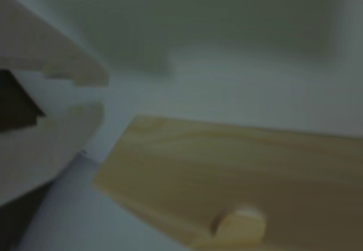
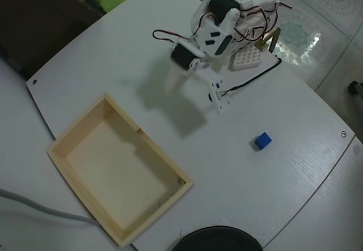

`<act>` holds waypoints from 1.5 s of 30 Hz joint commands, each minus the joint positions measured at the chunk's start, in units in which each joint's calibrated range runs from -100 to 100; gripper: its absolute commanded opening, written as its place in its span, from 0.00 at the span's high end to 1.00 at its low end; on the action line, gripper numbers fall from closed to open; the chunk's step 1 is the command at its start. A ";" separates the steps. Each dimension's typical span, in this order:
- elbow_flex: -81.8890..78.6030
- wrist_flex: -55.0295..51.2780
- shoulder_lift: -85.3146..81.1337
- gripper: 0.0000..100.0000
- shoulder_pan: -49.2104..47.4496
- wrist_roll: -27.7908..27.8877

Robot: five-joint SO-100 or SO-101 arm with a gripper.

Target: Pick up the small blue cube and put it into the box

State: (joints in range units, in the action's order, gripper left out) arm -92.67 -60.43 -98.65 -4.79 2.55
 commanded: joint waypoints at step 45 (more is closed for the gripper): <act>52.04 -24.54 33.30 0.86 -20.24 4.50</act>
State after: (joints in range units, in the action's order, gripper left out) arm -42.81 -84.31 -65.47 -23.36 6.82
